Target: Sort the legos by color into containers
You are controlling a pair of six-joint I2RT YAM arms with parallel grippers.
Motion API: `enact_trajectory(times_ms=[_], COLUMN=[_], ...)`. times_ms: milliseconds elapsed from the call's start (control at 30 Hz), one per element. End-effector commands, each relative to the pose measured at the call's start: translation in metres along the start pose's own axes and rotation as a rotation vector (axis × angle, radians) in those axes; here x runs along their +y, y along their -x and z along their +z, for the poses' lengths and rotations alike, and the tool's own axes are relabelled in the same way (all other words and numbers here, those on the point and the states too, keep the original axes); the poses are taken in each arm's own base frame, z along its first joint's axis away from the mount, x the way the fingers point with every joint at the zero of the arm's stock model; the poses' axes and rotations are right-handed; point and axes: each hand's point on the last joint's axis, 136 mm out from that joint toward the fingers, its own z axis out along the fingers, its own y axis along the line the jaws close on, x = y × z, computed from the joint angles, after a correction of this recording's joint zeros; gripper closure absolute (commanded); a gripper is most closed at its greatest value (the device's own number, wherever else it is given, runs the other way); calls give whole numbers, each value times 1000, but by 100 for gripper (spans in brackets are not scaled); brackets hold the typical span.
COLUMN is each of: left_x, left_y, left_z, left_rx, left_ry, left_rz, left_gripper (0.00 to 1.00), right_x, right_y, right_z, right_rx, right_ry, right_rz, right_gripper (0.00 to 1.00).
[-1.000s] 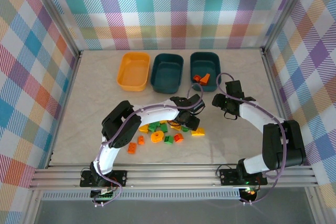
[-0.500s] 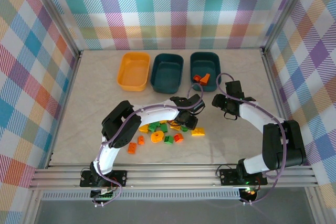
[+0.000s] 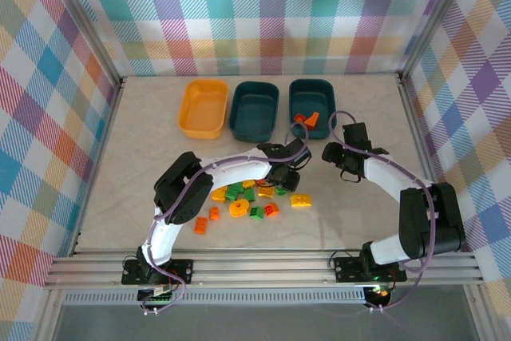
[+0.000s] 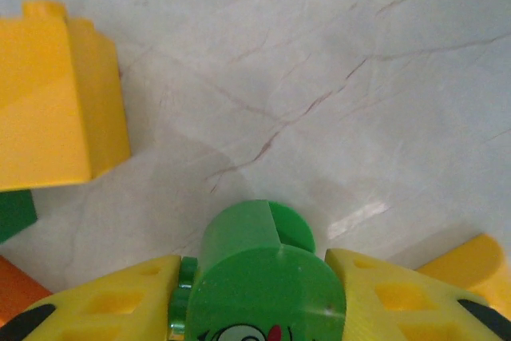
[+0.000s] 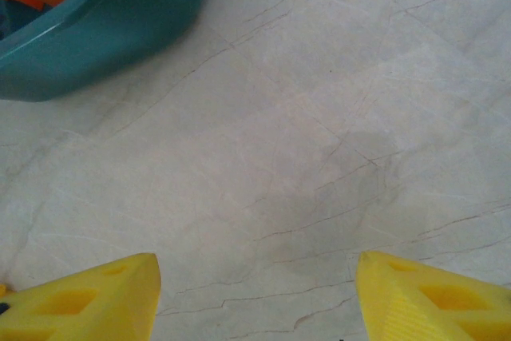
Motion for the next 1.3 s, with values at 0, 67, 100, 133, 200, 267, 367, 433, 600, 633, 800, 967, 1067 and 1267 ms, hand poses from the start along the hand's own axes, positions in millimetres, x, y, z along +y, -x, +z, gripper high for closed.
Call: enact_trajectory(times_ms=[0, 67, 100, 133, 200, 267, 367, 433, 600, 633, 800, 967, 1067, 1267], left_x=[-15, -13, -13, -13, -6, 7, 40, 70, 132, 143, 171, 176, 178, 172], left_y=[34, 43, 48, 55, 70, 89, 122, 144, 184, 189, 196, 192, 192, 197], left_z=[-40, -45, -48, -53, -61, -69, -76, -78, -66, -58, -30, -15, -19, -71], left_rx=[-85, -87, -92, -103, -134, -167, -216, -243, -281, -275, -224, -199, -197, -250], left_ry=[-98, -111, -128, -147, -158, -153, -116, -71, -16, -7, 23, 21, 23, -1], left_rz=[0, -18, -27, -38, -57, -90, -159, -218, -337, -354, -390, -392, -394, -375], left_gripper=[61, 61, 61, 61, 61, 61, 60, 60, 59, 59, 57, 55, 42, 22], right_x=[-2, -2, -3, -3, -2, -2, -3, -2, 0, 0, 2, 4, 5, 7], right_y=[-1, -1, -2, -2, -1, 1, 3, 4, 5, 5, 5, 3, 1, -1], right_z=[4, 6, 7, 8, 8, 8, 8, 11, 16, 16, 16, 18, 20, 18], right_rx=[3, 3, 7, 8, 7, 1, -5, -4, -14, -21, -49, -45, -36, -39], right_ry=[6, 3, 0, -1, 4, 8, 4, 8, 35, 38, 70, 85, 93, 117], right_rz=[-3, -3, -3, -2, 0, 2, 13, 25, 45, 49, 66, 73, 75, 75], right_gripper=[34, 34, 35, 35, 35, 35, 35, 35, 35, 35, 35, 35, 35, 35])
